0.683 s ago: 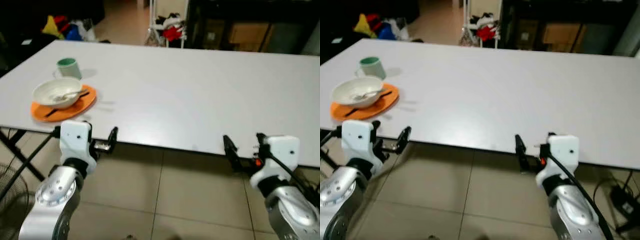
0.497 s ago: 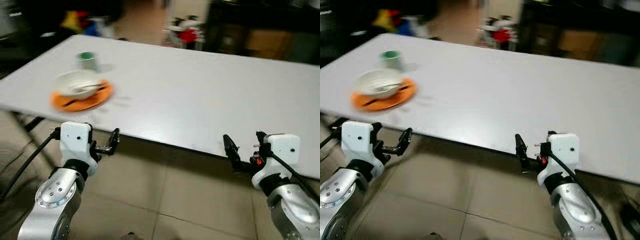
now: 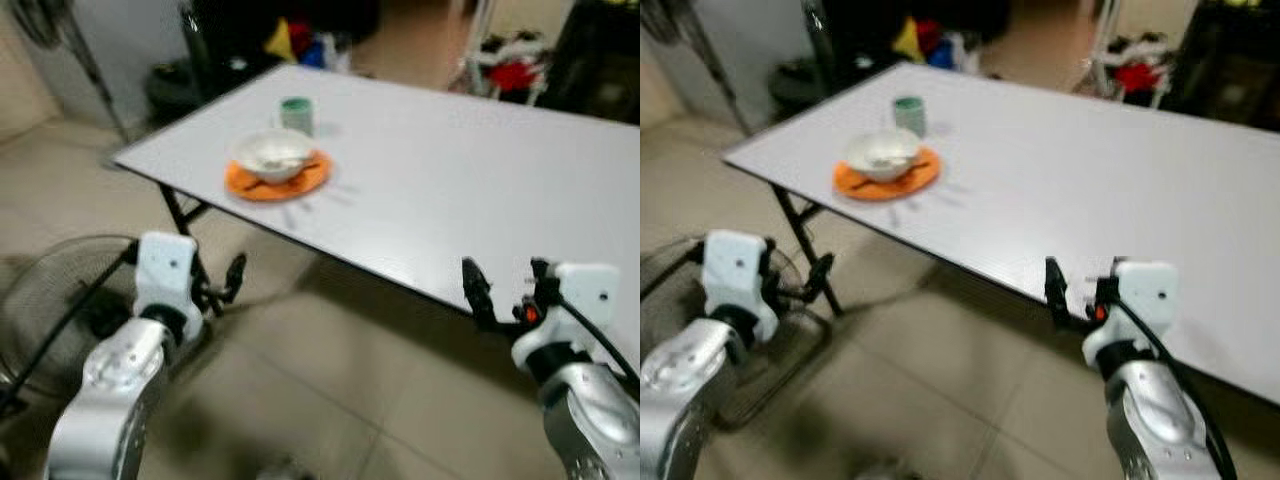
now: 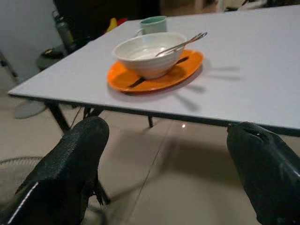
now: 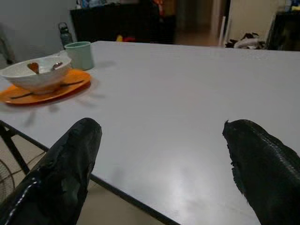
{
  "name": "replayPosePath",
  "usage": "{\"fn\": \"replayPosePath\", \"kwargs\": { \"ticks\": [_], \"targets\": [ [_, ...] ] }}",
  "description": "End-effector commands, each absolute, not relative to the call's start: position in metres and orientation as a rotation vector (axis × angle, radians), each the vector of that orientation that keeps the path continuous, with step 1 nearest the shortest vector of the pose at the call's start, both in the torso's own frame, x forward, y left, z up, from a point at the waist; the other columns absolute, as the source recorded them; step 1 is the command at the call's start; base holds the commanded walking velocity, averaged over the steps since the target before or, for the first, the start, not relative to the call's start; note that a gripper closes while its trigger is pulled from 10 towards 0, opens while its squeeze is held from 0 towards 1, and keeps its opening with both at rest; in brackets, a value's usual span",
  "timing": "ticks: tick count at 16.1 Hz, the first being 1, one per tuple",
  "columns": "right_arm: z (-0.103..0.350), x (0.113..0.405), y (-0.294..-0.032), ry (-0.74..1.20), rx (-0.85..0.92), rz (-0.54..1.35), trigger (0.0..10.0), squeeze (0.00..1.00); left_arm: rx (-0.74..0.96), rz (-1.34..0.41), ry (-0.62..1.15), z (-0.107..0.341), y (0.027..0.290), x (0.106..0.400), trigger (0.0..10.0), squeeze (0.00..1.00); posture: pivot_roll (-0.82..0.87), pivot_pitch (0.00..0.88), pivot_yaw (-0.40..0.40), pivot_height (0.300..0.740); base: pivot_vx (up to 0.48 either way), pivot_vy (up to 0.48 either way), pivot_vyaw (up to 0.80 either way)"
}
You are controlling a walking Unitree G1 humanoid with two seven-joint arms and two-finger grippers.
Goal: Setting the table
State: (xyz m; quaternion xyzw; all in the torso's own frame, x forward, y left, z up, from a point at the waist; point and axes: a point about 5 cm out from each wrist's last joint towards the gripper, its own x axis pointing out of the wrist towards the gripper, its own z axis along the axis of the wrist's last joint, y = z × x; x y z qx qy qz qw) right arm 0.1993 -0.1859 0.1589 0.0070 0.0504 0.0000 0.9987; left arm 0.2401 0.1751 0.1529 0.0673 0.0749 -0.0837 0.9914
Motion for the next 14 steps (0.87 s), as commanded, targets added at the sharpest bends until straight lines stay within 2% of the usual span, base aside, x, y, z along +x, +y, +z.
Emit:
{"fn": "replayPosePath", "kwargs": {
  "ticks": [1, 8, 10, 11, 12, 13, 14],
  "targets": [
    [0.161, 0.202, -0.186, 0.085, 0.006, 0.004, 10.0, 1.00, 0.144, -0.174, 0.149, 0.153, 0.171, 0.242, 10.0, 0.00, 0.01, 0.000, 0.088, 0.740, 0.000, 0.000, 0.80],
    [0.155, 0.202, -0.183, 0.155, -0.018, 0.041, 10.0, 1.00, 0.130, -0.162, 0.148, 0.153, 0.170, 0.236, 10.0, 0.00, 0.00, 0.000, 0.057, 0.740, 0.000, 0.000, 0.78],
    [0.155, 0.203, -0.182, 0.153, -0.010, 0.047, 10.0, 1.00, 0.132, -0.160, 0.151, 0.153, 0.169, 0.235, 10.0, 0.00, 0.01, 0.000, 0.055, 0.740, 0.000, 0.000, 0.00],
    [0.150, 0.206, -0.185, 0.186, -0.082, -0.029, 10.0, 1.00, 0.131, -0.158, 0.148, 0.154, 0.169, 0.236, 10.0, 0.00, 0.01, 0.000, 0.053, 0.740, 0.000, 0.000, 0.00],
    [0.144, 0.208, -0.183, 0.231, -0.082, -0.006, 10.0, 0.93, 0.131, -0.155, 0.146, 0.154, 0.169, 0.236, 10.0, 0.00, 0.02, 0.000, 0.051, 0.740, 0.000, 0.240, 0.00],
    [0.143, 0.209, -0.181, 0.242, -0.078, 0.014, 10.0, 0.00, 0.130, -0.153, 0.145, 0.155, 0.170, 0.236, 10.0, 0.00, 0.02, 0.000, 0.049, 0.740, 0.000, 0.000, 0.00],
    [0.142, 0.211, -0.180, 0.243, -0.048, -0.002, 10.0, 0.00, 0.132, -0.148, 0.145, 0.154, 0.170, 0.236, 10.0, 0.00, 0.03, 0.000, 0.045, 0.740, 0.000, 0.000, 0.00]
  ]
}}
